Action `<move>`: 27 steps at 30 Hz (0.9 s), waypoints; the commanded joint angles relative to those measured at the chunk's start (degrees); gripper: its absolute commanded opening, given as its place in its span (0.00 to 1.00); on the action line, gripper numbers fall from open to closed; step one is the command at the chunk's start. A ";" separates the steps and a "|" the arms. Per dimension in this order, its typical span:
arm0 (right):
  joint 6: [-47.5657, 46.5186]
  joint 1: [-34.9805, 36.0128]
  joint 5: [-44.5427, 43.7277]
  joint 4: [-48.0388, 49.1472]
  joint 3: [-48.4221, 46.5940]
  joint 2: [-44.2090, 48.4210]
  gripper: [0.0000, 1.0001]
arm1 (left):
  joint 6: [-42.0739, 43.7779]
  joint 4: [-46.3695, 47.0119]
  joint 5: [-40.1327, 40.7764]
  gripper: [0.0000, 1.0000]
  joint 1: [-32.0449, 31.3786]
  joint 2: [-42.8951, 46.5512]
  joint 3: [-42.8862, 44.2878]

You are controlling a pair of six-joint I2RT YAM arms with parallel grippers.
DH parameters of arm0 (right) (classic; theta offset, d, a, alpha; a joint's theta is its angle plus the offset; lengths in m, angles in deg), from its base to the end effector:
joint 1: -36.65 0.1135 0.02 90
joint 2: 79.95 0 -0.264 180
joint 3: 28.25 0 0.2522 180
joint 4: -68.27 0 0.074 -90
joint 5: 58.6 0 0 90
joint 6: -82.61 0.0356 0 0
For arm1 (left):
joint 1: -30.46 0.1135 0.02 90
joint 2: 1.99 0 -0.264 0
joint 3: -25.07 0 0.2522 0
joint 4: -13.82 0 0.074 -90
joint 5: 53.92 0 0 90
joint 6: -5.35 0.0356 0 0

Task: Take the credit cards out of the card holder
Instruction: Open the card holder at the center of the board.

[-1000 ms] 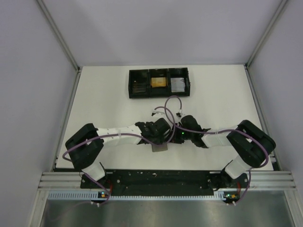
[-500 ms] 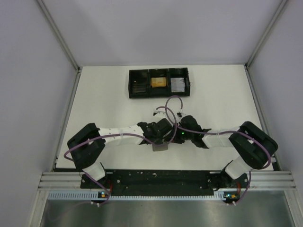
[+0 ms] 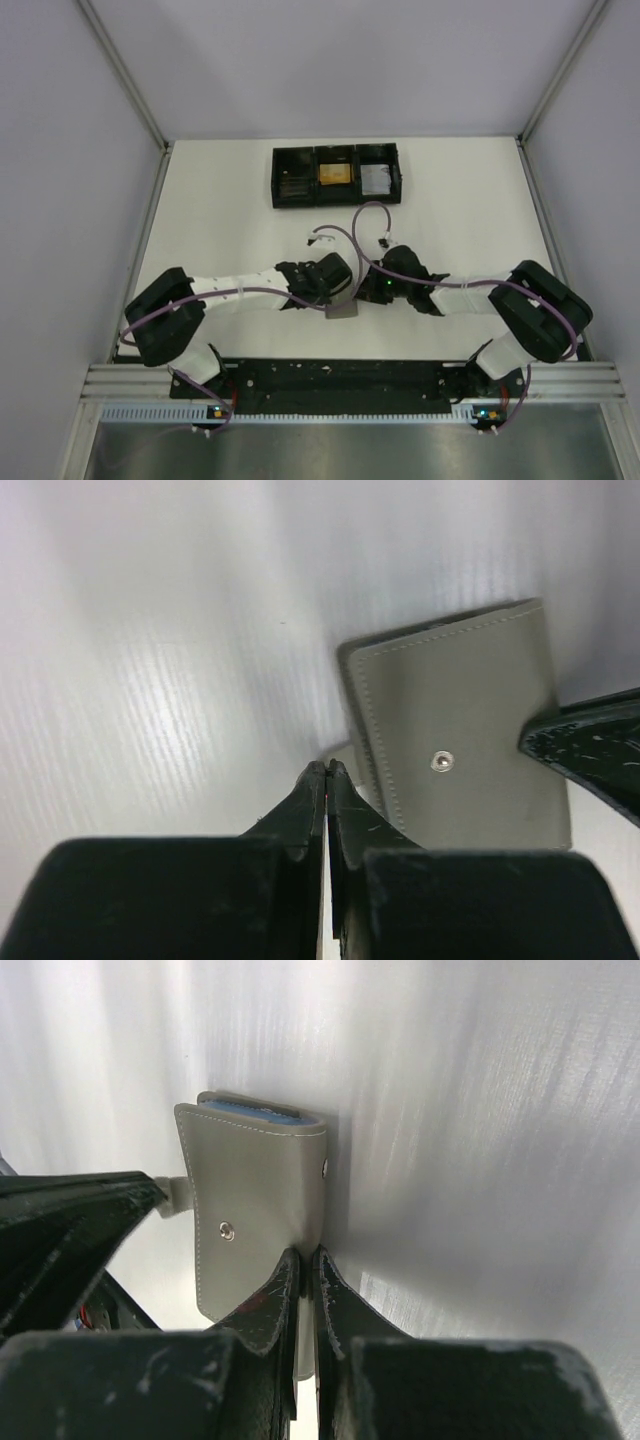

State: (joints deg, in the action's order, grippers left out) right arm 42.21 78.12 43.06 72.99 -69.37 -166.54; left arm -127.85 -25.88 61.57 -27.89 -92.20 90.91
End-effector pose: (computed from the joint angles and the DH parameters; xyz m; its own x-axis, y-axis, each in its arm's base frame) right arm 0.1928 0.1800 0.1262 -0.8983 0.2015 -0.3905 -0.1222 0.7391 0.6624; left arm 0.1689 -0.2449 0.1780 -0.8024 0.1242 -0.5837 0.1651 0.9861 -0.0172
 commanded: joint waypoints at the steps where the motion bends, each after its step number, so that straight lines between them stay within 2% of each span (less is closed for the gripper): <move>1: -3.37 -0.78 -5.24 -6.08 0.38 1.68 0.00 | -1.53 1.23 0.88 0.00 2.79 6.79 -5.91; 3: -4.60 -0.78 -6.29 -8.27 -0.68 2.21 0.01 | -1.89 3.77 -0.96 0.00 4.46 9.43 -8.81; 4: -5.82 -0.78 -6.47 -9.50 -1.55 2.39 0.05 | -1.97 5.44 -2.19 0.00 5.17 10.23 -10.14; 8: -9.52 -0.34 -7.79 -16.44 -5.68 3.96 0.32 | -2.06 12.12 -7.99 0.00 6.93 12.08 -14.71; 11: -11.89 1.76 -11.29 -22.86 -9.46 5.11 0.52 | -2.68 14.33 -9.32 0.00 7.28 12.34 -16.30; 15: -13.92 5.19 -17.72 -29.80 -14.56 5.72 0.69 | -3.55 16.52 -11.60 0.01 8.60 12.96 -17.97; 17: -14.27 6.60 -19.65 -32.00 -16.67 5.55 0.75 | -4.43 18.01 -12.57 0.04 8.95 14.44 -19.28; 18: -14.45 7.39 -20.70 -33.06 -17.55 5.38 0.82 | -5.05 18.81 -12.75 0.08 9.13 15.76 -20.25; 20: -14.97 9.06 -22.90 -34.99 -19.40 5.11 0.84 | -6.10 20.47 -12.93 0.16 9.22 18.74 -22.27; 22: -15.06 10.29 -23.96 -36.14 -20.98 4.41 0.85 | -6.37 22.41 -13.89 0.33 9.22 21.82 -24.12; 25: -14.80 10.91 -24.49 -36.32 -22.30 3.09 0.86 | -4.88 25.49 -17.22 0.64 9.13 24.12 -25.18; 27: -14.54 11.00 -25.10 -36.50 -22.65 2.48 0.86 | -4.00 29.00 -20.12 0.77 9.04 23.77 -24.92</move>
State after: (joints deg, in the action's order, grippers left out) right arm 28.29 88.31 21.70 38.59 -89.06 -163.06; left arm -132.68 -6.25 46.84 -18.82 -69.56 65.97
